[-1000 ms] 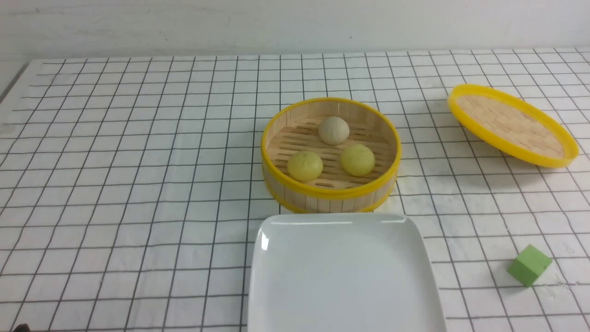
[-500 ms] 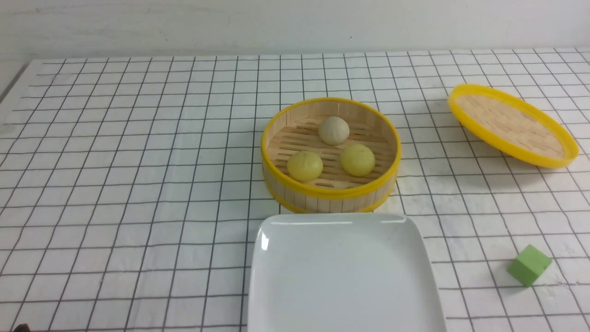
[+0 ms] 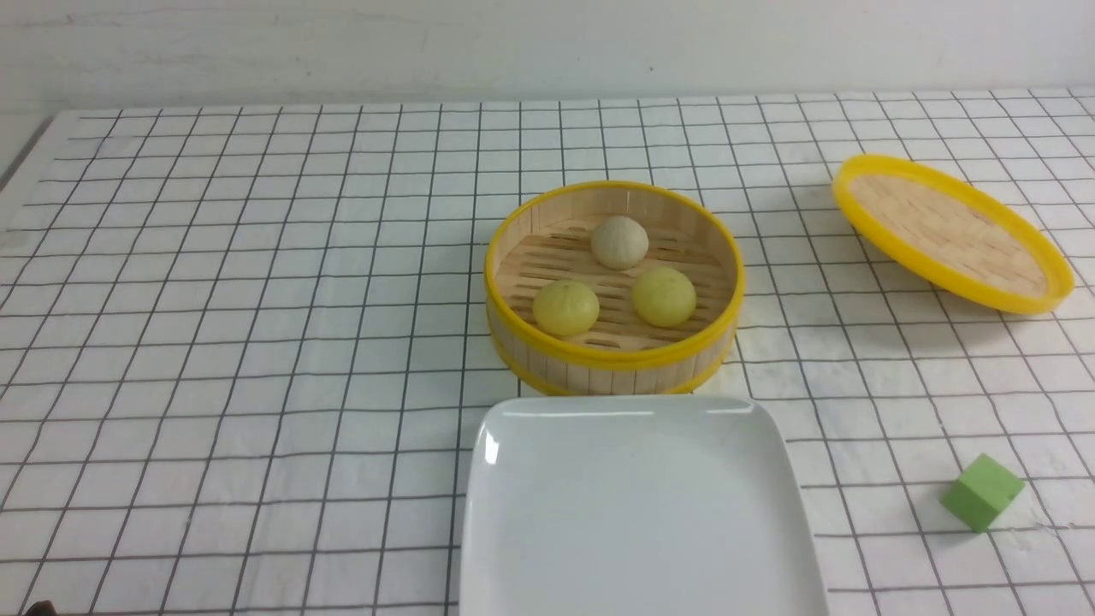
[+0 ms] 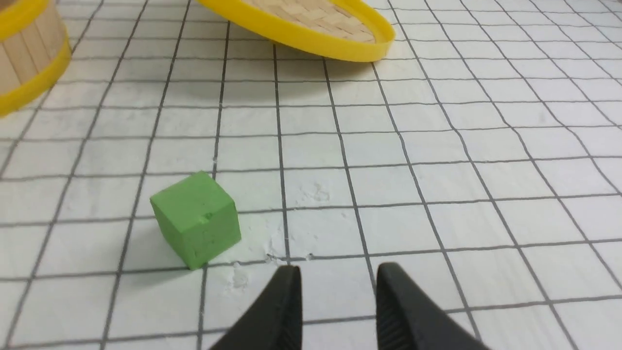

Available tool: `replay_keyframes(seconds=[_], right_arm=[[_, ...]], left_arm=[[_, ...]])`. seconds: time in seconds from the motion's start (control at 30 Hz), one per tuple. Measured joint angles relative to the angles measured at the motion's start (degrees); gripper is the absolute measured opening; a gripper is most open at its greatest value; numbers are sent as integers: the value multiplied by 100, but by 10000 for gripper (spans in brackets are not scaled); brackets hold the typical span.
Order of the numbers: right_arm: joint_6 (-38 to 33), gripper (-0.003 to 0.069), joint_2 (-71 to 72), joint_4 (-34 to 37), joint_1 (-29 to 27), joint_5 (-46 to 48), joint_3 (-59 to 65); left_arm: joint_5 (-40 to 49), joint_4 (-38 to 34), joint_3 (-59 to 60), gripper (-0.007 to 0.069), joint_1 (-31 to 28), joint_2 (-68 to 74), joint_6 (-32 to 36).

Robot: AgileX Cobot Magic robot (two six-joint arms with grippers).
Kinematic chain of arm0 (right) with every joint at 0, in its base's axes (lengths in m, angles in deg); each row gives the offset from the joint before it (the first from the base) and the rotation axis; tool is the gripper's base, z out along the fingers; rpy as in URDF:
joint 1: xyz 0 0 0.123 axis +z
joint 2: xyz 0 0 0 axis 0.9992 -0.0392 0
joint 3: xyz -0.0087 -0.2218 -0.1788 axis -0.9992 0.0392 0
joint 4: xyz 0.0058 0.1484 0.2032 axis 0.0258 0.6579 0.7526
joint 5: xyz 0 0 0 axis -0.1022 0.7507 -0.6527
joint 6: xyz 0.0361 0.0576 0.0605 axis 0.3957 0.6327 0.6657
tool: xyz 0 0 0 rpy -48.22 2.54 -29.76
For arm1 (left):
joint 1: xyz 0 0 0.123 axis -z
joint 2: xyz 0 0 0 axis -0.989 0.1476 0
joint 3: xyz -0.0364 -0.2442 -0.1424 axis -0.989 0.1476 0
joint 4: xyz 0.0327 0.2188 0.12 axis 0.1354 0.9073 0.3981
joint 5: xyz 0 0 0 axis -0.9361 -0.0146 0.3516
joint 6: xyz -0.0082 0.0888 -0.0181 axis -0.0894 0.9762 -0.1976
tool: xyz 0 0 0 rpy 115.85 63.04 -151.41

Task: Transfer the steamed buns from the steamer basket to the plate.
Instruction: Use the right arm to grab the steamed stuffed bun that is closest to it

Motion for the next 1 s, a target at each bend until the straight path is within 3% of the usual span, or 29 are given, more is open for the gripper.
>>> replay_keyframes(seconds=[0.13,0.33,0.67,1.0], right_arm=[[447,243,0,73,0,-581,-315],[512,243,0,156,0,-645,-1573],[448,243,0,602,0,992,-3530],[448,243,0,696,0,1057,-3622]], left_arm=[[0,0,0,397,0,0,0],[0,0,0,397,0,0,0],[0,0,0,397,0,0,0],[0,0,0,397,0,0,0]])
